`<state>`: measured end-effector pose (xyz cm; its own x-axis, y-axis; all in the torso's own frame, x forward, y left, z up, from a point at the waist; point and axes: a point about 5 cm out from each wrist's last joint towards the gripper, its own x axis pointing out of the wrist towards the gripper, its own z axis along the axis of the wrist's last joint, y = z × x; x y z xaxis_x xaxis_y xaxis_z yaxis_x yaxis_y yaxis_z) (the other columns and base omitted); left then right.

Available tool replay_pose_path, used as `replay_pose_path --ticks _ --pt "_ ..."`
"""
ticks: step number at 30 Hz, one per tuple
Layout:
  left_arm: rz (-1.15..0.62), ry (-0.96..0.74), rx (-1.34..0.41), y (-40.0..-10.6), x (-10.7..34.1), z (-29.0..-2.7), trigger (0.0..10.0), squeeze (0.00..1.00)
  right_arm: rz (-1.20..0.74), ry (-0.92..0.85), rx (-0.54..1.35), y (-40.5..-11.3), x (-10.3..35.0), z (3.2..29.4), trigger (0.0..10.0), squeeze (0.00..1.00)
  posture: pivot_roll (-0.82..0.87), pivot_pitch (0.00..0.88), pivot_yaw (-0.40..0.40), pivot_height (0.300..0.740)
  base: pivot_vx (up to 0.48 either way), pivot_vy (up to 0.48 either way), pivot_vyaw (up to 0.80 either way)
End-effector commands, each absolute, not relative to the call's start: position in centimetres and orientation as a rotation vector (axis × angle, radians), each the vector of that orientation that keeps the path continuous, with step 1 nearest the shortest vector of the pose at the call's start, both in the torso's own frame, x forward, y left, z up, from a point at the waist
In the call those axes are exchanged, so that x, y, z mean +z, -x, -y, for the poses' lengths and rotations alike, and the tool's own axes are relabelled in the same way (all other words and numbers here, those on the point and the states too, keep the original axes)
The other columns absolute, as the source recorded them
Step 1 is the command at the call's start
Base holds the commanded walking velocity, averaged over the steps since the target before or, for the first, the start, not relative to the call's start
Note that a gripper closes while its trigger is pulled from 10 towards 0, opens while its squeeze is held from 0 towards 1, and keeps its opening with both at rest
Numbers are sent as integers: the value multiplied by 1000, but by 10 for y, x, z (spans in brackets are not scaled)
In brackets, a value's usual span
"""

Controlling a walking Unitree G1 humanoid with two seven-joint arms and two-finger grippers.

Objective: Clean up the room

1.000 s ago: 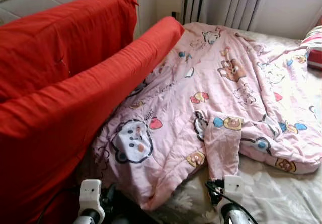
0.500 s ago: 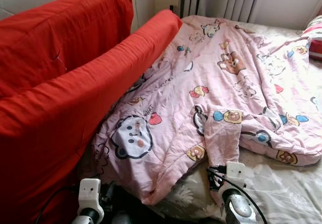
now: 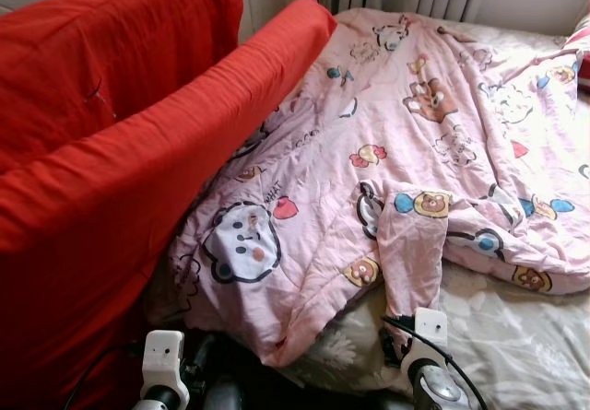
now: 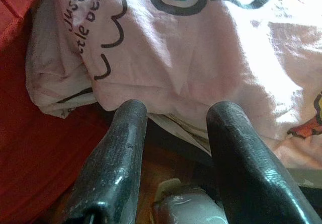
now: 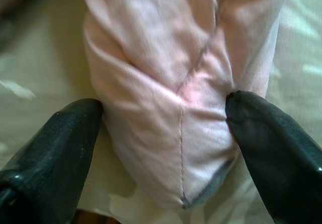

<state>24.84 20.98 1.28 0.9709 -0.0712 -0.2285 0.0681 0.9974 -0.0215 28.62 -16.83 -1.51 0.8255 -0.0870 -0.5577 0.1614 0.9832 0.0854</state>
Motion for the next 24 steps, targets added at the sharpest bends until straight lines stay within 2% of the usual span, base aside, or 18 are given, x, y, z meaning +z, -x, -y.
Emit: replay_pose_path --ticks 1,9,10,11,12,13,14,24 --pt "-266 18 -66 -241 7 -211 10000 0 -670 -129 -133 -272 -29 168 10000 0 60 301 30 614 0 0 0" --pt "-275 15 -71 -237 7 -212 10000 0 -658 -129 -91 -272 -29 162 10000 0 66 316 35 614 0 0 0" --pt "-279 15 -71 -236 7 -212 10000 0 -634 -135 -78 -276 -26 160 8667 0 67 320 36 614 0 0 0" --pt "-282 16 -71 -235 6 -212 10000 0 -616 -130 -65 -278 -23 158 5333 0 67 320 36 614 0 0 0" --pt "-283 16 -71 -235 6 -212 10000 0 -611 -128 -62 -279 -22 157 1333 0 67 320 36 614 0 0 0" --pt "-284 15 -71 -235 6 -212 10000 0 -607 -126 -59 -280 -21 157 1333 0 67 320 36 614 0 0 0" --pt "-285 16 -71 -235 5 -212 10000 0 -604 -125 -57 -281 -21 157 0 0 67 320 36 614 0 0 0" --pt "-298 24 -68 -237 2 -210 10000 0 -604 -110 -56 -279 -22 158 0 0 63 299 27 614 0 0 0"
